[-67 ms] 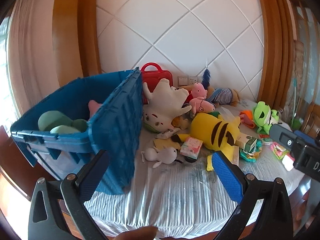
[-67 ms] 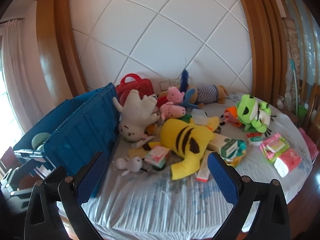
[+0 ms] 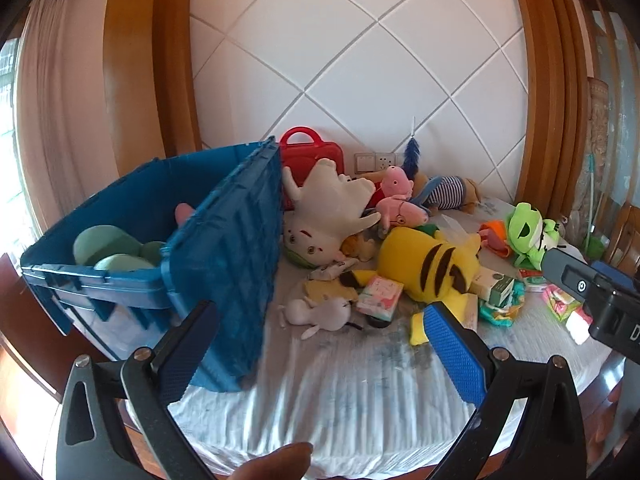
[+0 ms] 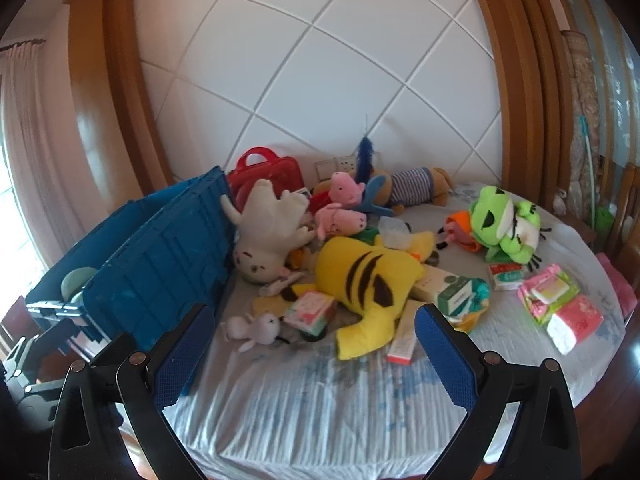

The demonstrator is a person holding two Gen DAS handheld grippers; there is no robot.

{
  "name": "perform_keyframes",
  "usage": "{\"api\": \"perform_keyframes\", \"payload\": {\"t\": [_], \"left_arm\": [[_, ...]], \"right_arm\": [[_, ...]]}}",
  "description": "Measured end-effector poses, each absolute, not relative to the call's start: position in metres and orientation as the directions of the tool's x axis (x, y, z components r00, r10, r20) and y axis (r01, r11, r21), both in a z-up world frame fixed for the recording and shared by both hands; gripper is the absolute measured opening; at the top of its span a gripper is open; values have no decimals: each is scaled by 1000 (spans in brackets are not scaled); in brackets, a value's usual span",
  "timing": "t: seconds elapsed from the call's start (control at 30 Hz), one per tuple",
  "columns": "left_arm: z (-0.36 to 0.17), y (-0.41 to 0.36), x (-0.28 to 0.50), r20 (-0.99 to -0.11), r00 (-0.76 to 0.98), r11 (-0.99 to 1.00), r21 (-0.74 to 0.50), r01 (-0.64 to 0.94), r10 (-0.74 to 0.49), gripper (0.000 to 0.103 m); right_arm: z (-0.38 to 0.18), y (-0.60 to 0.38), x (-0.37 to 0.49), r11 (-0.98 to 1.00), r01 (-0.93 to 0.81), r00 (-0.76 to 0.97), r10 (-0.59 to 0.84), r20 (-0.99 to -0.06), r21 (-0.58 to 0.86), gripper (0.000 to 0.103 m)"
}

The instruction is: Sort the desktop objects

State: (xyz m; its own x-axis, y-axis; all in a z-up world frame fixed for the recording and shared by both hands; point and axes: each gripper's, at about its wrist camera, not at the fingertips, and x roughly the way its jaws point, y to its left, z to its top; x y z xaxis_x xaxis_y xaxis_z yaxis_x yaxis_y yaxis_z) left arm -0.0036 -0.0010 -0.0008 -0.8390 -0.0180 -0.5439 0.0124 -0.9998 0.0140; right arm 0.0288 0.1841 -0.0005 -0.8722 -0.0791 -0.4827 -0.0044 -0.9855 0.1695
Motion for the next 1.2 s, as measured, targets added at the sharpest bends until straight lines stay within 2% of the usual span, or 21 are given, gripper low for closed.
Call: {"api": "perform_keyframes", "payload": {"t": [0.13, 0.27, 0.37, 0.47, 0.77, 0.97, 1.1, 1.2], "left_arm": [[-3, 1, -9, -558, -829, -999, 27, 29, -39, 103], [-18, 36, -16, -628, -778, -1000, 3, -10, 6, 103], [-34, 48, -4, -592, -805, -997, -71, 14, 31, 103], [-45, 61, 5, -610, -788, -992, -126, -4, 80, 103], [-76, 96, 58, -672, -735, -995, -94, -38, 92, 103], [-67, 89, 79, -603, -792, -990, -143, -5, 91, 103], [-58, 78, 78, -564, -813, -972, -234, -15, 149, 103], [-58, 77, 71, -564, -808, -969, -243, -33, 169, 103]], "right_arm": [[5, 200, 30, -975, -30, -879, -79, -470, 219, 102], [7, 253, 22, -945, -43, -879, -118, -463, 324, 102], [16, 272, 6, -965, -57, -872, -77, -483, 257, 102], [18, 292, 3, -971, -67, -880, -50, -473, 228, 102], [22, 341, -7, -966, -69, -894, -51, -446, 249, 102], [26, 352, -16, -962, -60, -902, -62, -427, 267, 102], [29, 350, -23, -965, -47, -907, -66, -415, 257, 102], [27, 347, -31, -963, -35, -905, -83, -418, 267, 102]]}}
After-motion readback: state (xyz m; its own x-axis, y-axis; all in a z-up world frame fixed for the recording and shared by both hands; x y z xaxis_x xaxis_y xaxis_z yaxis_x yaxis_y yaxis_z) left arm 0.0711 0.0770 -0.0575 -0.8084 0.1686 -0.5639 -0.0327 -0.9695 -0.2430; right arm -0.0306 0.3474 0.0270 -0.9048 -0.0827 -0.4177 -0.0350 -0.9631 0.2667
